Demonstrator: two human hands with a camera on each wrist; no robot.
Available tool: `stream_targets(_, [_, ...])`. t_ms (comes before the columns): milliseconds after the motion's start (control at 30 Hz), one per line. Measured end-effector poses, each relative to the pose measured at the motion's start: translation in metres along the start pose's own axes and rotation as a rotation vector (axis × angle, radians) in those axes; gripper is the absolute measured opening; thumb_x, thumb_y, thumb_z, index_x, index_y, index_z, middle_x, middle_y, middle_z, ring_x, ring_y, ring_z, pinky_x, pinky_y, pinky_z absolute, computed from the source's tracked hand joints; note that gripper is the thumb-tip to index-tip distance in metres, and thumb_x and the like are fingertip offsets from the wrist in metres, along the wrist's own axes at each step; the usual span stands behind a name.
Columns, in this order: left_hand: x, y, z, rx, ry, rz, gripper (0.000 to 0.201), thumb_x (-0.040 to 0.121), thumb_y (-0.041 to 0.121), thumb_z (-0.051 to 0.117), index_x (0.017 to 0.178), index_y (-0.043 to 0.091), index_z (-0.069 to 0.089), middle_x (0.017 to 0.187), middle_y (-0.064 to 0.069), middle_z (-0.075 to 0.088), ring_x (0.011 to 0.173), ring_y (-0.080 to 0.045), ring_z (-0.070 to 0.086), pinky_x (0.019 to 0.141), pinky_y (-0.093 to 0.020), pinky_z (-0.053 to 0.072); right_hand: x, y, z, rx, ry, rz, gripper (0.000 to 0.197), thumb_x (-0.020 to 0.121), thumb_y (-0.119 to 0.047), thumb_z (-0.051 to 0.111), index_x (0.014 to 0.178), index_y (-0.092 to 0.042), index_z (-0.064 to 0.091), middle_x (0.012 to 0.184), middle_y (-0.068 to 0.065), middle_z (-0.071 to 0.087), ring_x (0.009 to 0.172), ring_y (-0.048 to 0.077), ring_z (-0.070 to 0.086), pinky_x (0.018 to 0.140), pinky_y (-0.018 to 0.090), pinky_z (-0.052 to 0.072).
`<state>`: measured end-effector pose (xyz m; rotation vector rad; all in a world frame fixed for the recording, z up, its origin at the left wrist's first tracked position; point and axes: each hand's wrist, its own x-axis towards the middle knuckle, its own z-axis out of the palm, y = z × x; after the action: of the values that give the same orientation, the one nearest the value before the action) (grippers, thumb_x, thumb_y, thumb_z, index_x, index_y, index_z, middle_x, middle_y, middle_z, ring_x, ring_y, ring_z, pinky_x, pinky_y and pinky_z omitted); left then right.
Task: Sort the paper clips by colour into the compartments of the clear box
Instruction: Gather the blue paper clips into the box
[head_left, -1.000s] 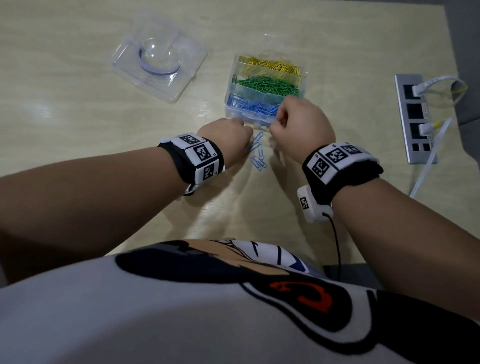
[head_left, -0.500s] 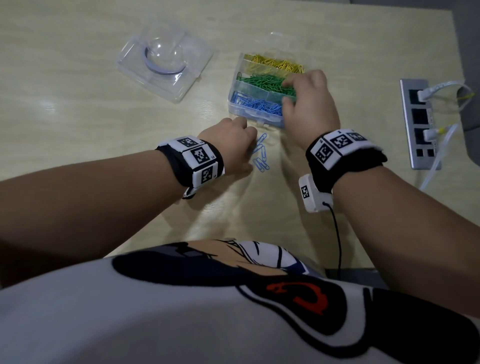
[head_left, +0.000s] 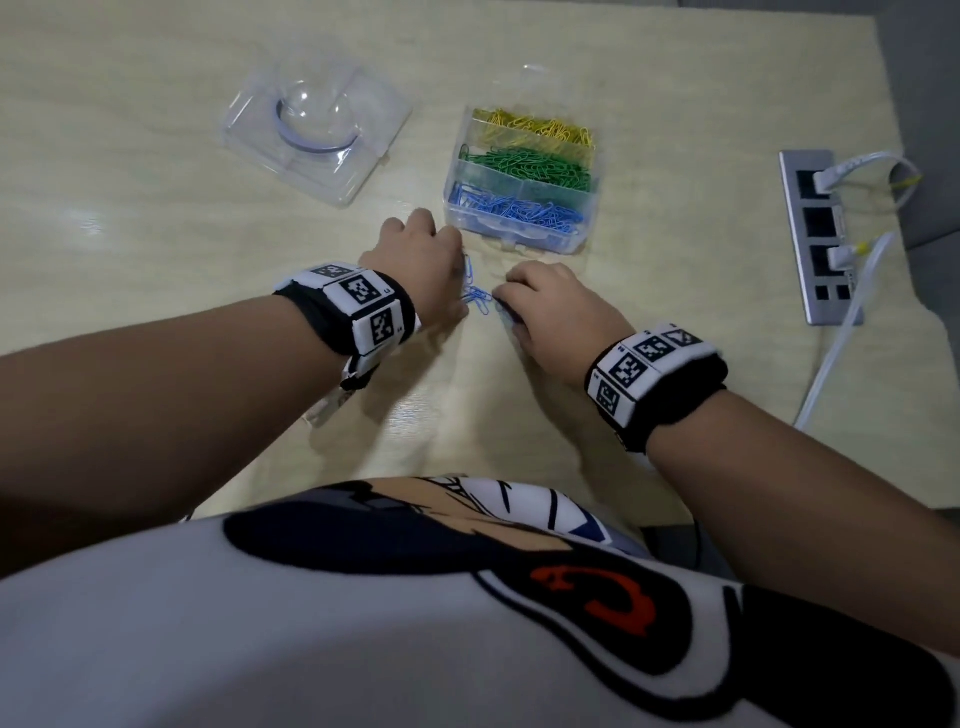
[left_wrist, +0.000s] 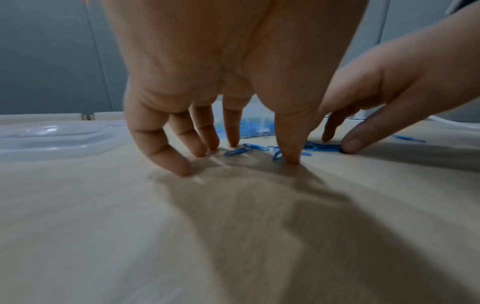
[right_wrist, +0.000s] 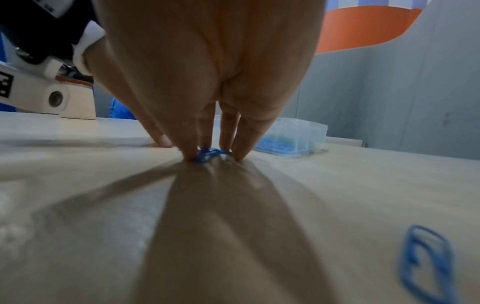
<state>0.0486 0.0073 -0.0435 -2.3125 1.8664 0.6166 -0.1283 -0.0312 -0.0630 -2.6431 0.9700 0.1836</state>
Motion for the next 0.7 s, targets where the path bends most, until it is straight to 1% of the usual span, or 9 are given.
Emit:
stream_targets(67, [0.002, 0.002, 0.004, -0.036, -0.020, 0.056, 0.044, 0.083, 0.032, 0.064, 0.118, 0.009, 0.052, 0.114, -0.017, 0.046, 0.103, -0.040, 0.051, 0.087, -0.047, 0.048, -0.001, -0.001, 0.001, -0.004, 0.018, 0.041, 0.024, 0.095, -0.014, 0.046, 0.116, -0.012, 0.059, 0.117, 0.008, 0.051, 0.106, 0.030, 0.045, 0.082, 0.046, 0.048])
stream_targets(133, [0.002, 0.008, 0.008, -0.073, -0.035, 0.097, 0.031, 0.087, 0.023, 0.056, 0.114, 0.008, 0.055, 0.109, -0.017, 0.049, 0.098, -0.039, 0.056, 0.085, -0.044, 0.048, -0.002, -0.002, 0.002, -0.016, 0.020, 0.085, 0.020, 0.094, -0.011, 0.046, 0.110, -0.010, 0.059, 0.112, 0.011, 0.051, 0.103, 0.031, 0.046, 0.081, 0.045, 0.048])
stream_targets(167, [0.001, 0.012, 0.009, -0.072, -0.043, 0.115, 0.028, 0.088, 0.020, 0.054, 0.112, 0.007, 0.057, 0.108, -0.018, 0.050, 0.096, -0.038, 0.057, 0.083, -0.042, 0.048, -0.002, -0.003, 0.002, -0.023, 0.022, 0.105, 0.019, 0.094, -0.011, 0.046, 0.108, -0.008, 0.059, 0.110, 0.012, 0.050, 0.102, 0.031, 0.047, 0.081, 0.044, 0.047])
stream_targets(233, [0.001, 0.018, 0.011, -0.027, -0.046, 0.157, 0.026, 0.090, 0.020, 0.051, 0.110, 0.007, 0.058, 0.105, -0.017, 0.053, 0.096, -0.037, 0.057, 0.080, -0.038, 0.046, -0.001, -0.005, 0.002, -0.039, 0.024, 0.118, 0.016, 0.093, -0.009, 0.046, 0.103, -0.006, 0.058, 0.107, 0.014, 0.050, 0.099, 0.033, 0.048, 0.077, 0.042, 0.045])
stream_targets(367, [0.006, 0.025, 0.005, 0.132, -0.074, 0.221, 0.027, 0.095, 0.027, 0.045, 0.105, 0.005, 0.058, 0.104, -0.016, 0.055, 0.097, -0.035, 0.056, 0.071, -0.034, 0.038, 0.004, -0.007, -0.003, -0.074, 0.016, 0.109, 0.015, 0.091, -0.009, 0.047, 0.100, -0.003, 0.058, 0.105, 0.016, 0.052, 0.095, 0.035, 0.051, 0.067, 0.037, 0.033])
stream_targets(467, [0.010, 0.028, -0.005, 0.177, -0.112, 0.238, 0.029, 0.095, 0.029, 0.047, 0.106, 0.006, 0.060, 0.105, -0.016, 0.059, 0.098, -0.034, 0.057, 0.069, -0.033, 0.037, 0.008, -0.004, -0.011, -0.053, 0.009, 0.152, 0.018, 0.089, -0.011, 0.049, 0.102, -0.004, 0.060, 0.105, 0.015, 0.054, 0.094, 0.034, 0.055, 0.069, 0.035, 0.036])
stream_targets(567, [0.011, 0.026, -0.017, 0.095, -0.040, 0.244, 0.022, 0.089, 0.025, 0.055, 0.104, 0.011, 0.063, 0.102, -0.013, 0.064, 0.096, -0.031, 0.057, 0.071, -0.033, 0.038, 0.007, -0.001, -0.024, 0.046, 0.099, 0.187, 0.018, 0.088, -0.016, 0.052, 0.099, -0.009, 0.064, 0.100, 0.011, 0.057, 0.093, 0.030, 0.055, 0.072, 0.030, 0.036])
stream_targets(633, [0.012, 0.025, -0.027, 0.004, 0.053, 0.255, 0.021, 0.086, 0.018, 0.054, 0.104, 0.013, 0.065, 0.102, -0.011, 0.065, 0.096, -0.031, 0.058, 0.075, -0.034, 0.040, 0.007, 0.000, -0.036, 0.148, 0.211, 0.208, 0.015, 0.085, -0.018, 0.054, 0.093, -0.011, 0.065, 0.092, 0.006, 0.056, 0.089, 0.026, 0.055, 0.071, 0.027, 0.032])
stream_targets(700, [0.015, 0.024, -0.038, -0.086, 0.163, 0.246, 0.023, 0.084, 0.016, 0.053, 0.102, 0.015, 0.067, 0.101, -0.010, 0.067, 0.095, -0.030, 0.059, 0.079, -0.035, 0.043, 0.012, 0.001, -0.048, 0.265, 0.351, 0.242, 0.015, 0.083, -0.018, 0.057, 0.093, -0.012, 0.068, 0.093, 0.006, 0.059, 0.087, 0.022, 0.055, 0.073, 0.025, 0.035])
